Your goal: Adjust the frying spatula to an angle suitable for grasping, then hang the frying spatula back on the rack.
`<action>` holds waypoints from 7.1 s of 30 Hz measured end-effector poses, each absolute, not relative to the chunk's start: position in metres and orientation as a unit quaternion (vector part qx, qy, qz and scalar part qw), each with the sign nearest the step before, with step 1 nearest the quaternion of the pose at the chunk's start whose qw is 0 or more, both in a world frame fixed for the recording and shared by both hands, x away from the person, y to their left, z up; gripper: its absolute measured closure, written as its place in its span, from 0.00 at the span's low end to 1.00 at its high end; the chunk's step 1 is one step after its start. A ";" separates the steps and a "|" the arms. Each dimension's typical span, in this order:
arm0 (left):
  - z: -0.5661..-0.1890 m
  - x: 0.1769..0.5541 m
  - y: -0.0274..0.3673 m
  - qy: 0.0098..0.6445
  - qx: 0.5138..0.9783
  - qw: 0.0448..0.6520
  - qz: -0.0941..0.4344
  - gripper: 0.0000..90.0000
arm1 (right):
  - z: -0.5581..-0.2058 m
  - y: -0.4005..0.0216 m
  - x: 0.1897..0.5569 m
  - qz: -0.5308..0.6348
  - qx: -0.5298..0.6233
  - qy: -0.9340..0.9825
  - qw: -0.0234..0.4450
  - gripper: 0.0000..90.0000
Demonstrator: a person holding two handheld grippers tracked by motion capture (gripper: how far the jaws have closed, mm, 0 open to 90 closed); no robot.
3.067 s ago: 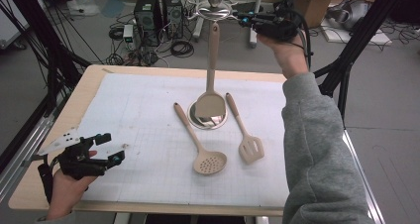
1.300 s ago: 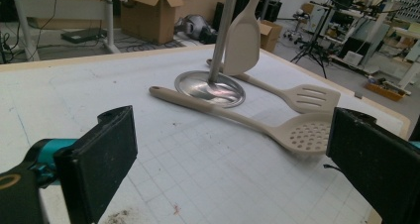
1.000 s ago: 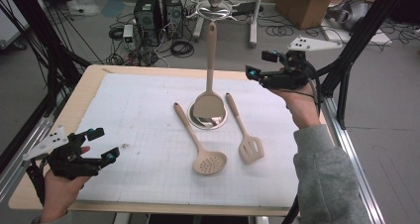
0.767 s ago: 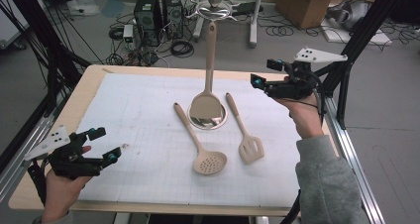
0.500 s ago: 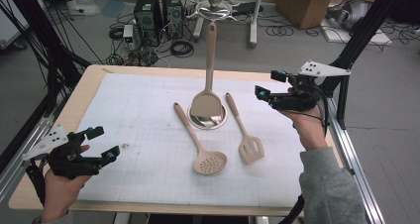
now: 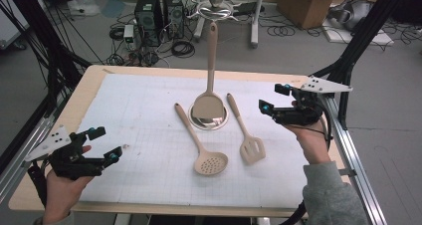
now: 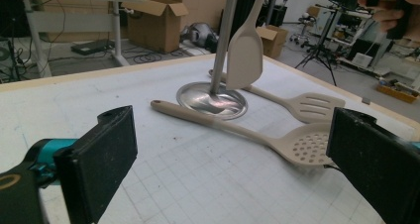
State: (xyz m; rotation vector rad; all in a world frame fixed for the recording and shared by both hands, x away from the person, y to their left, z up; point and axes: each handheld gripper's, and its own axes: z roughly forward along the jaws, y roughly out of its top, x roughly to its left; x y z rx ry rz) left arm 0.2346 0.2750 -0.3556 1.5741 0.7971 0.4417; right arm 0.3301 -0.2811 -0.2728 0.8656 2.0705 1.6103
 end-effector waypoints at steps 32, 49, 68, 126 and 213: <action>-0.356 0.238 0.268 0.345 0.689 0.608 0.191 0.07 | -0.327 -0.288 0.307 0.555 0.334 0.734 0.204 0.16; -0.356 0.238 0.266 0.344 0.691 0.606 0.191 0.07 | -0.353 -0.292 0.303 0.546 0.352 0.731 0.209 0.16; -0.358 0.239 0.262 0.341 0.699 0.598 0.191 0.07 | -0.361 -0.284 0.310 0.520 0.364 0.742 0.214 0.16; -0.357 0.227 0.271 0.346 0.690 0.606 0.191 0.07 | -0.383 -0.235 0.380 0.397 0.414 0.792 0.208 0.17; -0.360 0.226 0.273 0.350 0.691 0.603 0.189 0.07 | -0.430 -0.211 0.424 0.270 0.433 0.846 0.155 0.36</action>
